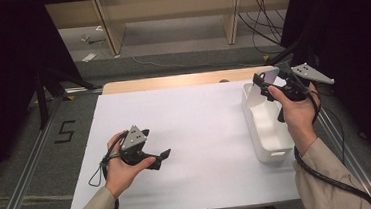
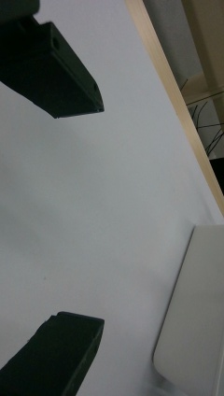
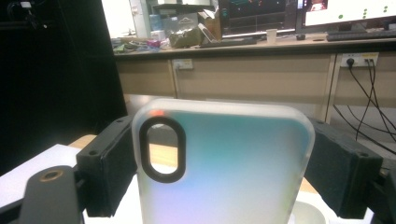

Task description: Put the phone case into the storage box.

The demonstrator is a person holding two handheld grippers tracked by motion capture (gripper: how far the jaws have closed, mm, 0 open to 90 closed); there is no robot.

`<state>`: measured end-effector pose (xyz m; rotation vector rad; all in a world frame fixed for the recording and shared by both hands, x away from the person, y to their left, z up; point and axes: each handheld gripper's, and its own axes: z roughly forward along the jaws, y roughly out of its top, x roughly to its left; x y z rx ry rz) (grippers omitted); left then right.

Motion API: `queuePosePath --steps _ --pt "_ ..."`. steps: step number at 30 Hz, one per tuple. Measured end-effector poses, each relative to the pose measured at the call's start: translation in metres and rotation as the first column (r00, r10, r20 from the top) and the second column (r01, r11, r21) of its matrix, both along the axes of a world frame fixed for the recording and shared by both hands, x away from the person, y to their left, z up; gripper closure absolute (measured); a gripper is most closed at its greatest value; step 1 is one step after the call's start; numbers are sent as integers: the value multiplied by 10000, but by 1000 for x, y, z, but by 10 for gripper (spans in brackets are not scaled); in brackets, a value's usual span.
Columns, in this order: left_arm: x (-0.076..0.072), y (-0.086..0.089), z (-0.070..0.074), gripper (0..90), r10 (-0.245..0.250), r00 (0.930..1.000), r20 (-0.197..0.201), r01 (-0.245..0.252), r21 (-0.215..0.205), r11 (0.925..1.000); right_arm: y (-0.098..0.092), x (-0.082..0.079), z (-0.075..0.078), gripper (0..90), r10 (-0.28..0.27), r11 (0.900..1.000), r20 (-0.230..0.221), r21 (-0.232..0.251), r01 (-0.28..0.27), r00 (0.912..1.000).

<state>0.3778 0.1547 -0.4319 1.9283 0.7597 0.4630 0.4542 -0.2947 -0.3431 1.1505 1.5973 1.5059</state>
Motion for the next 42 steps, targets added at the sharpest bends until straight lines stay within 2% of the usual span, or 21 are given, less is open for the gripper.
queuePosePath --steps 42 --pt "1 2 -1 0 98 9999 27 -98 -17 10000 -16 3 -2 179 -554 9984 -40 77 555 9985"
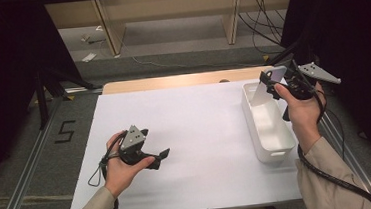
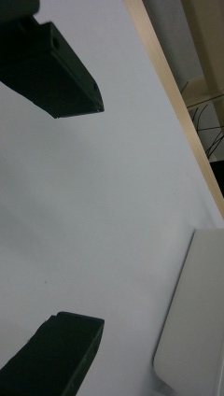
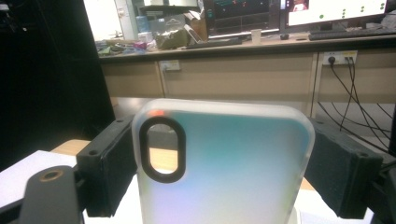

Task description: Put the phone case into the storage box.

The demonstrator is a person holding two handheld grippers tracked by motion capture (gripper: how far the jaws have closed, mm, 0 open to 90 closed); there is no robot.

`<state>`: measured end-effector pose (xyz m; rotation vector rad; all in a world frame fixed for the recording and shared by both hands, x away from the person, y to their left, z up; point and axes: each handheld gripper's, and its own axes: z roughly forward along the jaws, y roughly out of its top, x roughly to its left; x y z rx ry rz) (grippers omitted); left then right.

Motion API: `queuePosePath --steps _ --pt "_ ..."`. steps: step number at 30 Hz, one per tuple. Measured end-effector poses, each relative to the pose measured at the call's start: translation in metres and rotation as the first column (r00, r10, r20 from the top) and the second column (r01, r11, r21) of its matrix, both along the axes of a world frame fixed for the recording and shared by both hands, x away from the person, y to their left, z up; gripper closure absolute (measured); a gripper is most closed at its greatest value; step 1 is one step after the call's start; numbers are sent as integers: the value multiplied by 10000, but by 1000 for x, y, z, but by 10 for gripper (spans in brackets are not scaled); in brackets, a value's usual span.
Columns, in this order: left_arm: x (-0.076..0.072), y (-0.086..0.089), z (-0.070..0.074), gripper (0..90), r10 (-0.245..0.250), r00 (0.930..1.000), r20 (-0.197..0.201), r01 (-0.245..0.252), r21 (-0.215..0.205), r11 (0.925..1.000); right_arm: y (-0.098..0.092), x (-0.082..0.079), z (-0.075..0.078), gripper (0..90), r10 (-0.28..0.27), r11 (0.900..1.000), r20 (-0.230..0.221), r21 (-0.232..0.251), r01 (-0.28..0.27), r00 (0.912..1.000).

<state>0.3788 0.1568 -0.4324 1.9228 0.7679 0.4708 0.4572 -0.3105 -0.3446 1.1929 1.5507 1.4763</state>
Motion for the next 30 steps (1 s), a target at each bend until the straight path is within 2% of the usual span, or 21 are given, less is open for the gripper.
queuePosePath --steps 19,30 --pt "0 0 -1 0 -1 10000 6 1 20 10000 -1 2 -3 179 -159 9993 19 -340 159 9999" --pt "-1 3 -2 0 236 9996 172 -235 -62 9997 0 4 -1 179 -217 9983 90 -532 221 9997"
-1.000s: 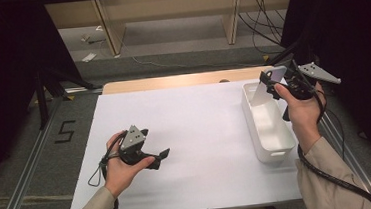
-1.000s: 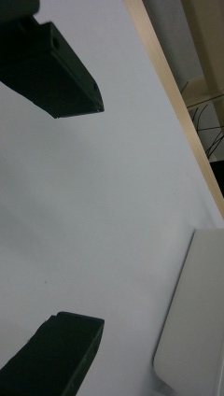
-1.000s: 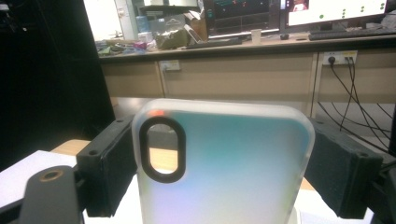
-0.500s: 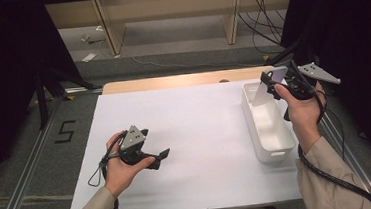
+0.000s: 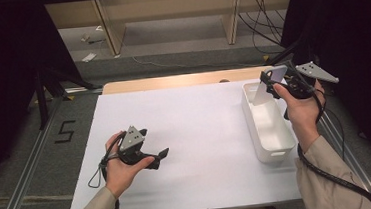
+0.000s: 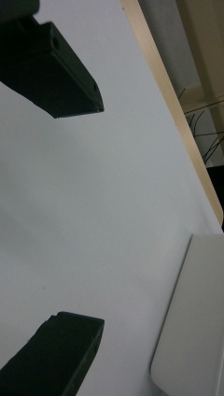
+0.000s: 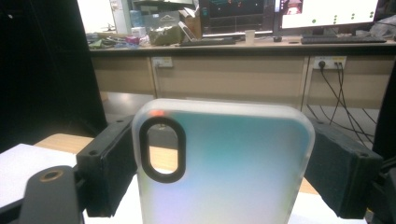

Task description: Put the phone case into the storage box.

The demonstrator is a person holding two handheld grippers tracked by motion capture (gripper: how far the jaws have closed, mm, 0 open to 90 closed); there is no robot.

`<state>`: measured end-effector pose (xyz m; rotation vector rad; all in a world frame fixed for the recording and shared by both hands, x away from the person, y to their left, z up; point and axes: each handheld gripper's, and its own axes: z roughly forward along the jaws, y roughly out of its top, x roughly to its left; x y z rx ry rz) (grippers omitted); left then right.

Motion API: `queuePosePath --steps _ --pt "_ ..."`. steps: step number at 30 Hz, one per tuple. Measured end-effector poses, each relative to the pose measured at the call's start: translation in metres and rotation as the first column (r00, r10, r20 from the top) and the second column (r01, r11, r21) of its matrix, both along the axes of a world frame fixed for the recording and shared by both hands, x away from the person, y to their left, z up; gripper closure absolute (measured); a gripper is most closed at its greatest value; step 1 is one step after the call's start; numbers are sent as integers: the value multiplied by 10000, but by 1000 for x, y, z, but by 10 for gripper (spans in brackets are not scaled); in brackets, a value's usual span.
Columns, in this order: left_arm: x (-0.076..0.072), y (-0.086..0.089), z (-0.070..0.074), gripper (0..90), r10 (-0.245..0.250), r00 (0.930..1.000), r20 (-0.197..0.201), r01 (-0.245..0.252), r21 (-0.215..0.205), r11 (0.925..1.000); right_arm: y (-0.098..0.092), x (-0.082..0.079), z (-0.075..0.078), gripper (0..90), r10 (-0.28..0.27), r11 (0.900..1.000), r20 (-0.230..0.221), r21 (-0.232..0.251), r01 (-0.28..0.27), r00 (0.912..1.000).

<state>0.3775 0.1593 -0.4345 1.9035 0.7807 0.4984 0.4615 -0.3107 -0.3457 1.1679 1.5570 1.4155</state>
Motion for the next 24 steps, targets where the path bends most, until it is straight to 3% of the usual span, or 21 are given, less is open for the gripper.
queuePosePath --steps 24 --pt "-1 1 -2 0 102 9997 213 -99 -141 9999 0 14 0 179 -140 9999 8 -77 140 9999"
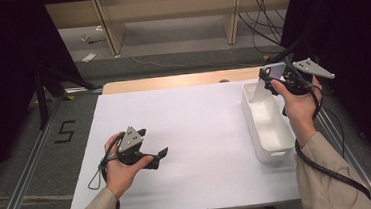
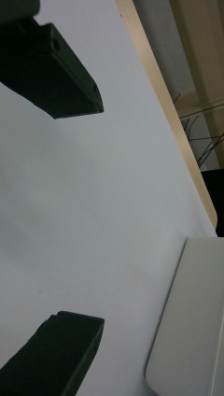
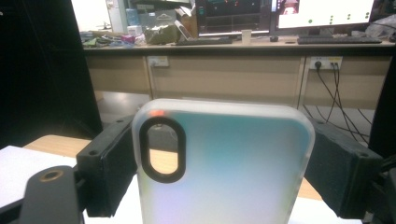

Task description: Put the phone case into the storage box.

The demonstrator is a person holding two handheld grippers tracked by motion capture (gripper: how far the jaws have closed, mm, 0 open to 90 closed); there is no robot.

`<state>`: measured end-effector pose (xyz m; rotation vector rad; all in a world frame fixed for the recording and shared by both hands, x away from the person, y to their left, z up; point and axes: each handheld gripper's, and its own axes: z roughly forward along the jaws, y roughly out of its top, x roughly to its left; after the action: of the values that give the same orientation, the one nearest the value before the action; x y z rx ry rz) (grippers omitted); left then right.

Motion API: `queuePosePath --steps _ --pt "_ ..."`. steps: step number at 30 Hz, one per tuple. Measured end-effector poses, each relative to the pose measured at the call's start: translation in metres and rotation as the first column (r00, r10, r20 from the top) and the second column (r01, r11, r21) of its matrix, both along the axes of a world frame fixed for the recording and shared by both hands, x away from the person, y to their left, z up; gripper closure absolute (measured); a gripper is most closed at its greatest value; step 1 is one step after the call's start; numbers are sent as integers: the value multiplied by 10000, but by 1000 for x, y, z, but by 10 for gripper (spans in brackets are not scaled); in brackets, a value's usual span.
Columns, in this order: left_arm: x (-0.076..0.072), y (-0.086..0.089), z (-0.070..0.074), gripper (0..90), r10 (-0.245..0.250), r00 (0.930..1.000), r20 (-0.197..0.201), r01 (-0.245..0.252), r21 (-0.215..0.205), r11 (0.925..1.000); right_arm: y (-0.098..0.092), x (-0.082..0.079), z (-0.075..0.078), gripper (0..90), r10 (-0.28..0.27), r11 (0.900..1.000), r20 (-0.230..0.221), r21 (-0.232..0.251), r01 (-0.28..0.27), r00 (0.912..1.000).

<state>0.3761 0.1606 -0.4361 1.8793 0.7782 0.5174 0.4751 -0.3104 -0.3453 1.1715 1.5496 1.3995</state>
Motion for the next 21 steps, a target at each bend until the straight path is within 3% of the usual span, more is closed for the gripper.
queuePosePath --steps 21 --pt "0 2 2 0 40 10000 38 -40 -90 10000 2 13 -1 179 -115 9999 -72 25 115 9999"
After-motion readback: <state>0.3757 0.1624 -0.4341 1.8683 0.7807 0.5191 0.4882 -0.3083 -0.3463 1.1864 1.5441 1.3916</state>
